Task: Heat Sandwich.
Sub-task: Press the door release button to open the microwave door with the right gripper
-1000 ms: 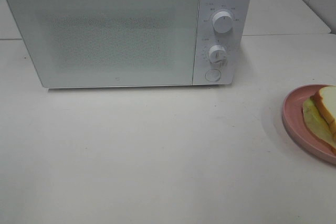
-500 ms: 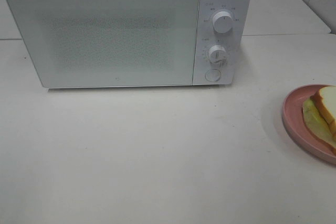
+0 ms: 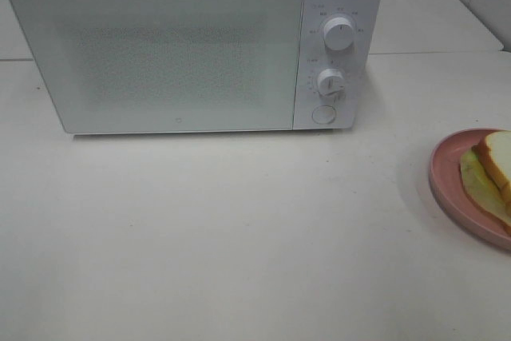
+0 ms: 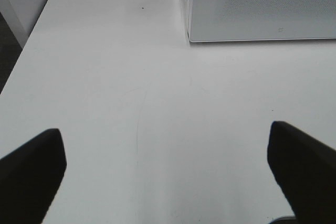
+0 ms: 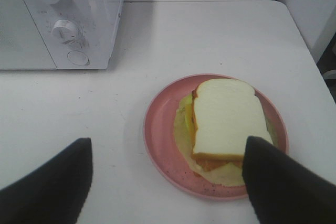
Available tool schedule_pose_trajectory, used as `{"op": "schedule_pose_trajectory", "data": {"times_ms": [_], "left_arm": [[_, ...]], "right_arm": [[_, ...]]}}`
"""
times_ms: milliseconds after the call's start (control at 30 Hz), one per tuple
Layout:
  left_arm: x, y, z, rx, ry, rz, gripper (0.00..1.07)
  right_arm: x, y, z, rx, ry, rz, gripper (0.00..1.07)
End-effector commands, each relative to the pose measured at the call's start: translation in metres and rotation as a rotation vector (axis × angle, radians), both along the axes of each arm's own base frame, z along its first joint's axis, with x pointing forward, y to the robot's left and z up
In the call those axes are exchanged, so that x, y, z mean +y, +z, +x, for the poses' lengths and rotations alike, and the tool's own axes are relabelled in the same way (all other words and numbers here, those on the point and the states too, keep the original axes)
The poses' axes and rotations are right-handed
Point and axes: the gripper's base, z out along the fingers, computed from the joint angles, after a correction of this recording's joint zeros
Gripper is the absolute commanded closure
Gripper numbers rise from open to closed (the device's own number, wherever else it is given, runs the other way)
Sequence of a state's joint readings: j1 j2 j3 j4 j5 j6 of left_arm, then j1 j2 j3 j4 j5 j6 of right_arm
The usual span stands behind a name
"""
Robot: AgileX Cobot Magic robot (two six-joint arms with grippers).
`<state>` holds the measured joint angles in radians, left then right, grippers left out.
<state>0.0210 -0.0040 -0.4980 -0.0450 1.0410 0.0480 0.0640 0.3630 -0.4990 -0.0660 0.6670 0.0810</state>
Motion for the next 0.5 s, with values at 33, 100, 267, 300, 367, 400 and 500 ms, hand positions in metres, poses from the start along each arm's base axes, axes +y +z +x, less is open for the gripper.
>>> {"op": "schedule_pose_trajectory", "data": {"times_ms": [33, 100, 267, 300, 367, 400, 500], "left_arm": [[0.000, 0.000, -0.004, -0.026, 0.002, -0.009, 0.05], [0.000, 0.000, -0.004, -0.026, 0.002, -0.009, 0.05], [0.000, 0.000, -0.004, -0.026, 0.002, -0.009, 0.05], [0.000, 0.000, -0.004, -0.026, 0.002, -0.009, 0.05], [0.000, 0.000, -0.004, -0.026, 0.002, -0.009, 0.05], [0.000, 0.000, -0.004, -0.026, 0.002, -0.009, 0.05], [0.000, 0.000, -0.004, -0.026, 0.002, -0.009, 0.05]], "right_arm": [[0.001, 0.000, 0.012, -0.021, 0.007, 0.000, 0.31], [0.002, -0.001, 0.022, -0.018, 0.010, 0.000, 0.31], [0.004, -0.003, 0.040, -0.007, 0.014, -0.001, 0.31], [0.004, -0.004, 0.043, -0.010, 0.015, -0.001, 0.31], [0.004, -0.004, 0.047, -0.010, 0.016, -0.001, 0.31], [0.004, -0.005, 0.050, -0.003, 0.017, -0.001, 0.31], [0.005, -0.008, 0.061, 0.002, 0.018, 0.003, 0.31]]}}
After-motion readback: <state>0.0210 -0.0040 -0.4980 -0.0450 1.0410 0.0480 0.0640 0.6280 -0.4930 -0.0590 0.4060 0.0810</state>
